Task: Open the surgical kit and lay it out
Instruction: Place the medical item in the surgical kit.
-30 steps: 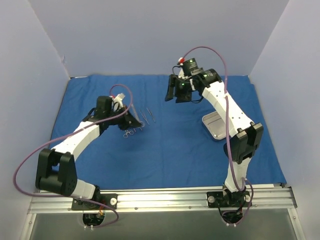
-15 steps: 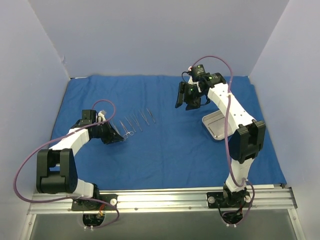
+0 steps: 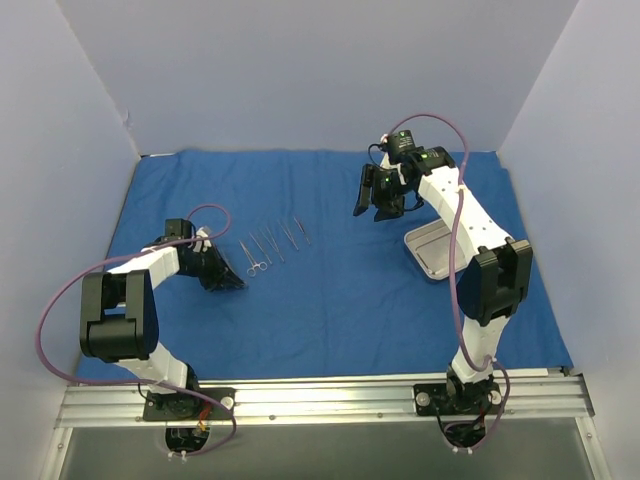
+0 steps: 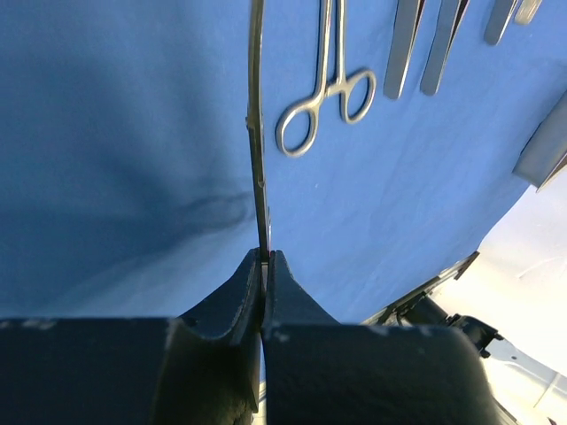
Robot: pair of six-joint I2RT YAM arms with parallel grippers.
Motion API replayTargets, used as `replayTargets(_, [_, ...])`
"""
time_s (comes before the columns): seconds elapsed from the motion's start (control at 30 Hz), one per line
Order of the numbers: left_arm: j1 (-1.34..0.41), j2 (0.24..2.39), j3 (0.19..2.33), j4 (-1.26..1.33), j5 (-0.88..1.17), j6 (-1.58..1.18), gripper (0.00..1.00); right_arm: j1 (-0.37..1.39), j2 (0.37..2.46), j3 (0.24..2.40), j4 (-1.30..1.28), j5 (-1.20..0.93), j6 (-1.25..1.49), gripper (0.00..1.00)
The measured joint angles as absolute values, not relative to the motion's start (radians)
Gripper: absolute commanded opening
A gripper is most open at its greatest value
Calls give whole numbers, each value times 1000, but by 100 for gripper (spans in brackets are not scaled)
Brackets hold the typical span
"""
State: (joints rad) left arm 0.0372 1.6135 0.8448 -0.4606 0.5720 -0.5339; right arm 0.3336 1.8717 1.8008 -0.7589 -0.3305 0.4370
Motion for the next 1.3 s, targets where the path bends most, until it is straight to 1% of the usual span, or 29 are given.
replayTargets(0.43, [69,1727,912,-457,593,-511,2,320,1872,1791,-752,-346,437,54])
replayTargets(0.47, [69,1733,920,-458,595,-511,5,320,1872,1791,-752,-348,437,54])
replayTargets(0.53, [70,1746,936,-462,596,-506,16,319,1872,1791,-752,-350,437,54])
replayTargets(0.6, [72,1759,949,-466,593,-500,23,317,1872,1791,-752,-350,437,54])
replayTargets(0.7, [77,1770,952,-476,575,-492,29,314,1872,1791,-752,-356,437,54])
replayTargets(0.8, [82,1771,952,-497,559,-489,30,310,1872,1791,-752,-358,437,54])
replayTargets(0.87, [86,1771,952,-508,554,-488,33,308,1872,1791,-752,-358,437,54])
replayTargets(0.9, [88,1771,953,-513,554,-488,36,307,1872,1791,-752,-358,437,54])
replayTargets(0.93, [88,1772,955,-519,553,-487,42,307,1872,1791,-752,-358,437,54])
replayTargets(0.97, [88,1773,959,-524,554,-486,45,307,1872,1791,-752,-359,437,54])
replayTargets(1.13, [88,1780,987,-556,556,-483,59,307,1876,1791,-752,-369,437,54])
replayTargets(1.17, [88,1780,991,-561,557,-483,65,307,1878,1791,-752,-371,437,54])
replayTargets(1.2, [88,1780,995,-566,559,-483,69,307,1879,1791,-752,-372,437,54])
replayTargets(1.3, [88,1777,1006,-578,562,-484,74,306,1879,1791,-752,-373,437,55])
